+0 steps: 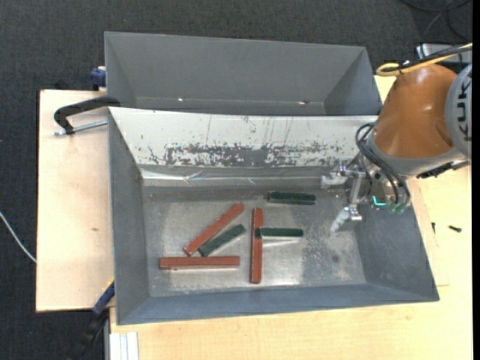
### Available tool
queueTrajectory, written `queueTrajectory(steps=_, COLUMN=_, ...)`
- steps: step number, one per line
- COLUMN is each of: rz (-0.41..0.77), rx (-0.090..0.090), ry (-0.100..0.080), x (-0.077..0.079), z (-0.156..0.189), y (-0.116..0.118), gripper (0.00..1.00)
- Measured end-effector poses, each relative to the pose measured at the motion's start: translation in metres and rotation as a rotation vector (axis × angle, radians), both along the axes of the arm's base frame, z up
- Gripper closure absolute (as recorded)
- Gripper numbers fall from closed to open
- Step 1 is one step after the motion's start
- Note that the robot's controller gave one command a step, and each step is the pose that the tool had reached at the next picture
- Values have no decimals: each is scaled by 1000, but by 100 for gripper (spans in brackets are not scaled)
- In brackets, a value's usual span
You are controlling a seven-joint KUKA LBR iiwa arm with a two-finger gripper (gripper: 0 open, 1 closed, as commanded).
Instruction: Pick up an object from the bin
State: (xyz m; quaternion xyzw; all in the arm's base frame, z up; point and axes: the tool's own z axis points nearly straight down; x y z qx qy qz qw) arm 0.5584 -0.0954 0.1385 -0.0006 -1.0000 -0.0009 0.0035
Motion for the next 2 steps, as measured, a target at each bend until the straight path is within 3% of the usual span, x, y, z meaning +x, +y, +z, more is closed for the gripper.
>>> queueTrajectory(steps=1, rz=1, rx=-1, ry=-8, x=2, z=5, y=0, gripper=0)
queueTrajectory(steps=2, rz=76, rx=-4, ry=-41, x=7, z=-57, y=37, gripper=100)
